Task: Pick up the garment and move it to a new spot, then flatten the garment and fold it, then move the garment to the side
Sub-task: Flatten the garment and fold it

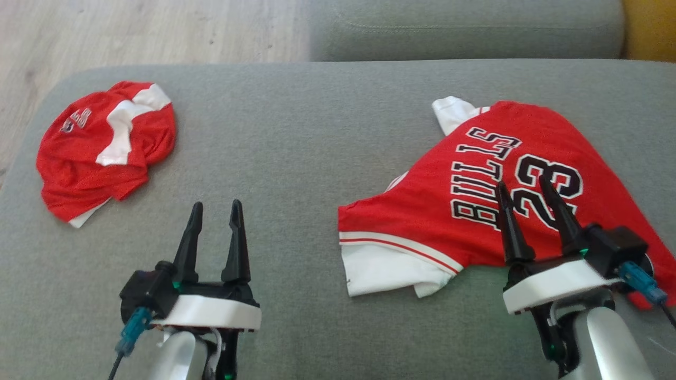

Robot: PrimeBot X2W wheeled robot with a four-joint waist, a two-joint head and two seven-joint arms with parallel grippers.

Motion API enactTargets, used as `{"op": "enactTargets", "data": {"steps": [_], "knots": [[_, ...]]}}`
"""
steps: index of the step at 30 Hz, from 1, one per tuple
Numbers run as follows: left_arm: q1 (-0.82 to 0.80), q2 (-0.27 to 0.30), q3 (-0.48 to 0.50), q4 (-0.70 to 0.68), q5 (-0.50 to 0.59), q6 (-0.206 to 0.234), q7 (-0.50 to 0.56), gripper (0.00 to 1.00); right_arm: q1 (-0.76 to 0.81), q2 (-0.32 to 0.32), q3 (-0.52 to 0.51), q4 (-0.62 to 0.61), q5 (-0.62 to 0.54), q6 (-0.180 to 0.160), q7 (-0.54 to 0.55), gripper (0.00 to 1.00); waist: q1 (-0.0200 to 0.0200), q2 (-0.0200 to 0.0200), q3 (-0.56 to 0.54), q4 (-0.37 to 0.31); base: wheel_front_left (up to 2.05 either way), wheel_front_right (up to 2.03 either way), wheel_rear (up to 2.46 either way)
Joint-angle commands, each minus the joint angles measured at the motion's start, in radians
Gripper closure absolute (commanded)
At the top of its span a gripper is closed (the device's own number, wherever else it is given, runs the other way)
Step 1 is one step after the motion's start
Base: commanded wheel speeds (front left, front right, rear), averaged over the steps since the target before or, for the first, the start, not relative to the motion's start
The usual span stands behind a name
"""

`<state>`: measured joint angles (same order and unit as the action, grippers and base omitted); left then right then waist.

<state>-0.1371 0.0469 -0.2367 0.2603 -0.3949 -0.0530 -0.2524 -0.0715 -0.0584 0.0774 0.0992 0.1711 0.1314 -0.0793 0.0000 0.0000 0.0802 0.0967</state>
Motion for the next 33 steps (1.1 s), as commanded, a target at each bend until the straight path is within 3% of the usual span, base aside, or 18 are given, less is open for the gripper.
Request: {"op": "enactTargets", "data": {"steps": [1, 7, 14, 18, 27, 31, 32, 33], "knots": [[-0.036, 0.003, 0.021, -0.034, 0.005, -0.003, -0.009, 0.00, -0.042, 0.003, 0.020, -0.026, -0.008, -0.001, -0.010, 0.00, 0.0000, 0.0000, 0.007, 0.011, 0.00, 0.00, 0.00], [-0.051, 0.003, 0.001, -0.041, -0.011, -0.001, -0.009, 0.00, -0.165, 0.005, -0.003, 0.042, -0.065, -0.001, 0.050, 0.00, 0.0000, 0.0000, 0.051, 0.067, 0.00, 0.00, 0.00], [-0.083, 0.003, -0.043, -0.036, -0.038, -0.003, -0.009, 0.00, -0.424, -0.005, -0.123, 0.246, -0.221, -0.001, 0.262, 0.00, 0.0000, 0.0000, 0.129, 0.152, 0.00, 0.00, 0.00], [-0.104, 0.003, -0.071, -0.021, -0.044, 0.003, -0.009, 0.00, -0.560, -0.041, -0.157, 0.419, -0.294, -0.001, 0.373, 0.00, 0.0000, 0.0000, 0.157, 0.206, 0.00, 0.00, 0.00], [-0.138, 0.003, -0.131, -0.022, -0.084, 0.007, -0.009, 0.00, -0.780, -0.147, -0.219, 0.737, -0.389, -0.001, 0.506, 0.00, 0.0000, 0.0000, 0.215, 0.308, 0.00, 0.00, 0.00], [-0.141, 0.003, -0.146, -0.024, -0.093, 0.009, -0.009, 0.00, -0.814, -0.168, -0.241, 0.800, -0.417, -0.001, 0.532, 0.00, 0.0000, 0.0000, 0.225, 0.324, 0.00, 0.00, 0.00], [-0.141, 0.003, -0.149, -0.024, -0.095, 0.010, -0.009, 0.00, -0.823, -0.169, -0.253, 0.819, -0.421, -0.001, 0.544, 0.39, 0.0000, 0.0000, 0.226, 0.327, 0.00, 0.00, 0.00], [-0.141, 0.003, -0.151, -0.024, -0.096, 0.011, -0.009, 0.00, -0.832, -0.168, -0.262, 0.835, -0.423, -0.001, 0.551, 1.00, 0.0000, 0.0000, 0.226, 0.329, 0.00, 0.00, 0.00]]}}
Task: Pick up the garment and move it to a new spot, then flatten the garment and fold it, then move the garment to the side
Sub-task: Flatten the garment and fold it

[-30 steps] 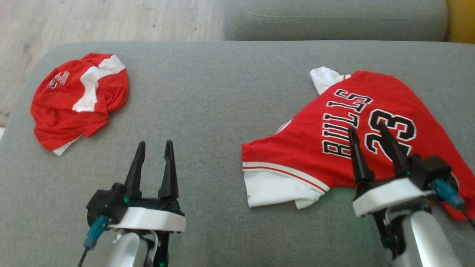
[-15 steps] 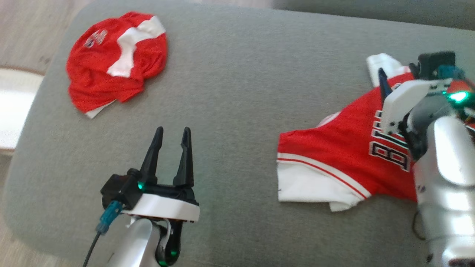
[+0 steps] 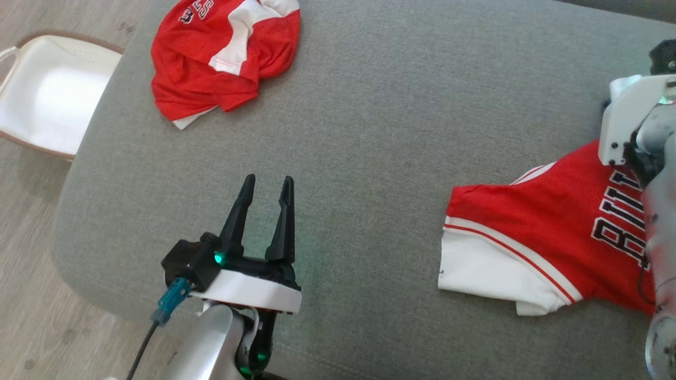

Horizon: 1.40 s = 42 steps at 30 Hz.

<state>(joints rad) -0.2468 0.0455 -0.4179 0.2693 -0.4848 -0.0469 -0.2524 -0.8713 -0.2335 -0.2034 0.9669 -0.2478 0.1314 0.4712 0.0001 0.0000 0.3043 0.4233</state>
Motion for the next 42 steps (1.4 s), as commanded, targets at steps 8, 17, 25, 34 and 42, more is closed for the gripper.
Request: {"op": "enactTargets", "data": {"steps": [8, 17, 25, 34, 42], "knots": [[-0.032, 0.005, 0.022, -0.020, 0.004, 0.010, -0.009, 0.00, -0.131, 0.087, 0.028, 0.024, 0.073, -0.001, -0.156, 1.00, -0.0001, 0.0000, -0.022, -0.014, 0.00, 0.00, 0.00], [-0.025, 0.005, 0.015, -0.022, 0.008, 0.011, -0.009, 0.00, -0.297, 0.104, 0.048, 0.028, 0.176, -0.001, -0.377, 1.00, -0.0001, 0.0000, -0.043, 0.001, 0.00, 0.00, 0.00], [-0.008, 0.005, 0.003, -0.024, -0.010, 0.014, -0.009, 0.00, -0.387, 0.046, -0.108, 0.047, 0.066, -0.001, -0.513, 1.00, -0.0001, 0.0000, -0.039, 0.067, 0.00, 0.00, 0.00], [-0.004, 0.005, 0.022, -0.033, -0.018, 0.029, -0.009, 0.00, -0.381, 0.076, -0.187, 0.137, -0.099, -0.001, -0.512, 0.00, -0.0001, 0.0000, -0.033, 0.047, 0.00, 0.00, 0.00], [-0.006, 0.005, 0.091, -0.038, 0.012, 0.024, -0.009, 0.00, -0.326, 0.139, -0.194, 0.220, -0.029, -0.001, -0.629, 0.00, -0.0001, 0.0000, -0.084, -0.078, 0.00, 0.00, 0.00]]}}
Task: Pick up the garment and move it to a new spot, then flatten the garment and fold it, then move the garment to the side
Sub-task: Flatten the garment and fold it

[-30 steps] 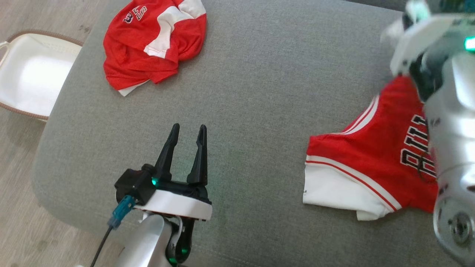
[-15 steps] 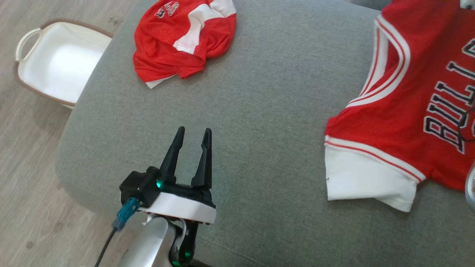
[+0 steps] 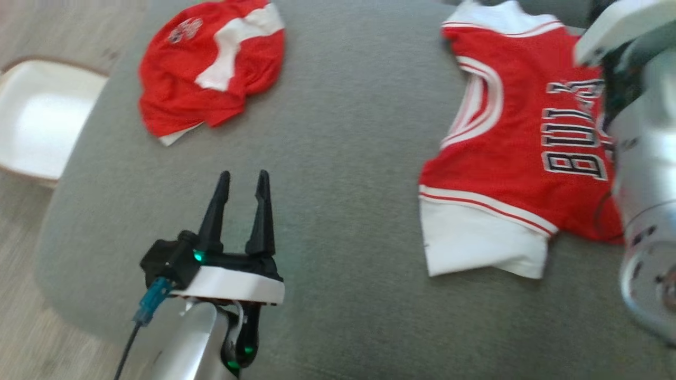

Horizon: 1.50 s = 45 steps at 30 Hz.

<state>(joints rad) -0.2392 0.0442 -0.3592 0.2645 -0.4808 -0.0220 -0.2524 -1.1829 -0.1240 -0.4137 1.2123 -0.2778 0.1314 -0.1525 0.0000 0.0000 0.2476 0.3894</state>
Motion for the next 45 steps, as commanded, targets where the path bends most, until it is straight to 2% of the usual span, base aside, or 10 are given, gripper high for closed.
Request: {"op": "enactTargets", "data": {"steps": [1, 4, 7, 11, 14, 19, 25, 34, 40, 45], "knots": [[-0.012, 0.006, 0.042, -0.034, 0.014, -0.002, -0.009, 0.00, -0.002, 0.041, 0.023, -0.014, 0.022, -0.001, -0.033, 0.00, 0.0000, 0.0000, -0.038, -0.065, 0.00, 0.00, 0.00], [-0.004, 0.006, 0.071, -0.036, 0.030, -0.009, -0.009, 0.00, 0.049, 0.064, 0.099, 0.006, 0.058, -0.001, -0.090, 0.00, 0.0000, 0.0000, -0.071, -0.131, 0.00, 0.00, 0.00], [0.012, 0.006, 0.102, -0.038, 0.044, -0.013, -0.009, 0.00, 0.117, 0.072, 0.176, -0.010, 0.157, -0.001, -0.107, 0.00, 0.0000, 0.0000, -0.106, -0.195, 0.00, 0.00, 0.00], [0.036, 0.006, 0.128, -0.041, 0.066, -0.017, -0.009, 0.00, 0.324, 0.073, 0.418, -0.208, 0.385, -0.001, -0.109, 0.00, 0.0000, 0.0000, -0.146, -0.270, 0.00, 0.00, 0.00], [0.059, 0.006, 0.146, -0.044, 0.076, -0.019, -0.009, 0.00, 0.530, 0.073, 0.484, -0.406, 0.461, -0.001, -0.109, 0.00, 0.0000, 0.0000, -0.170, -0.322, 0.00, 0.00, 0.00], [0.088, 0.006, 0.158, -0.045, 0.068, -0.022, -0.009, 0.00, 0.811, 0.060, 0.468, -0.693, 0.465, -0.001, -0.109, 0.00, 0.0000, 0.0000, -0.182, -0.377, 0.00, 0.00, 0.00], [0.096, 0.006, 0.139, -0.031, 0.064, -0.029, -0.009, 0.00, 0.999, 0.070, 0.397, -0.878, 0.471, -0.001, -0.109, 0.00, 0.0000, 0.0000, -0.181, -0.403, 0.00, 0.00, 0.00], [0.087, 0.006, 0.106, -0.004, 0.056, -0.045, -0.009, 0.00, 1.029, 0.073, 0.395, -0.949, 0.500, -0.001, -0.109, 0.00, 0.0000, 0.0000, -0.160, -0.414, 0.00, 0.00, 0.00], [0.050, 0.006, 0.002, 0.129, 0.028, -0.061, -0.003, 0.00, 1.035, 0.074, 0.389, -0.950, 0.498, -0.001, -0.109, 0.00, 0.0000, 0.0000, -0.136, -0.414, 0.00, 0.00, 0.00], [0.008, 0.006, -0.096, 0.224, -0.023, -0.081, 0.053, 0.00, 1.027, 0.074, 0.392, -0.943, 0.493, -0.001, -0.109, 0.00, 0.0000, 0.0000, -0.113, -0.426, 0.00, 0.00, 0.00]]}}
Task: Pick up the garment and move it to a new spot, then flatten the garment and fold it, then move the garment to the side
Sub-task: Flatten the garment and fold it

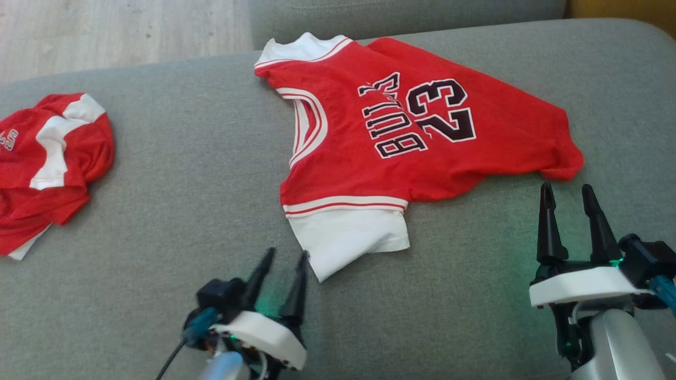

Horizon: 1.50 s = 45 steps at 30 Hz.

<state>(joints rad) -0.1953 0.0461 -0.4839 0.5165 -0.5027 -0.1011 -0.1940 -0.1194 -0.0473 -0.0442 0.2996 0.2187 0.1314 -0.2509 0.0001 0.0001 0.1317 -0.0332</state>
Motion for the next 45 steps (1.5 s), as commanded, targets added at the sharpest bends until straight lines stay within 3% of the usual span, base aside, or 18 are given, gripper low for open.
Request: {"op": "enactTargets", "data": {"steps": [1, 10, 22, 27, 28, 29, 30, 45], "knots": [[-0.043, 0.004, 0.006, -0.017, -0.012, -0.007, 0.005, 0.00, -0.038, -0.003, 0.022, -0.029, -0.005, -0.001, -0.011, 0.00, -0.0001, -0.0001, 0.007, -0.007, 0.00, 0.00, 0.00], [-0.083, 0.012, -0.119, 0.053, -0.050, -0.023, 0.057, 0.00, -0.053, -0.003, 0.022, -0.014, -0.006, -0.001, -0.011, 0.00, -0.0001, -0.0001, 0.030, -0.036, 0.00, 0.00, 0.00], [-0.130, 0.015, -0.099, 0.146, -0.030, 0.083, 0.059, 0.00, -0.067, -0.003, 0.038, -0.006, 0.010, -0.001, -0.011, 0.00, -0.0001, -0.0001, 0.044, -0.057, 0.00, 0.00, 0.00], [-0.137, 0.016, -0.128, 0.176, -0.017, 0.075, 0.084, 0.00, -0.071, -0.003, 0.041, 0.001, 0.014, -0.001, -0.011, 0.00, -0.0001, -0.0001, 0.044, -0.058, 0.00, 0.00, 0.00], [-0.139, 0.017, -0.135, 0.179, -0.014, 0.070, 0.089, 0.25, -0.072, -0.003, 0.041, 0.003, 0.015, -0.001, -0.011, 0.00, -0.0001, -0.0001, 0.042, -0.057, 0.00, 0.00, 0.00], [-0.141, 0.017, -0.142, 0.182, -0.009, 0.068, 0.090, 0.69, -0.072, -0.003, 0.041, 0.005, 0.015, -0.001, -0.011, 0.00, -0.0001, -0.0001, 0.041, -0.056, 0.00, 0.00, 0.00], [-0.143, 0.018, -0.147, 0.184, -0.005, 0.068, 0.087, 1.00, -0.073, -0.003, 0.041, 0.007, 0.015, -0.001, -0.011, 0.00, -0.0001, -0.0001, 0.039, -0.055, 0.00, 0.00, 0.00], [-0.169, 0.059, -0.012, 0.104, -0.019, 0.156, -0.062, 1.00, -0.074, -0.003, 0.049, 0.020, 0.015, -0.001, -0.011, 0.00, -0.0001, -0.0001, -0.006, -0.012, 0.00, 0.00, 0.00]]}}
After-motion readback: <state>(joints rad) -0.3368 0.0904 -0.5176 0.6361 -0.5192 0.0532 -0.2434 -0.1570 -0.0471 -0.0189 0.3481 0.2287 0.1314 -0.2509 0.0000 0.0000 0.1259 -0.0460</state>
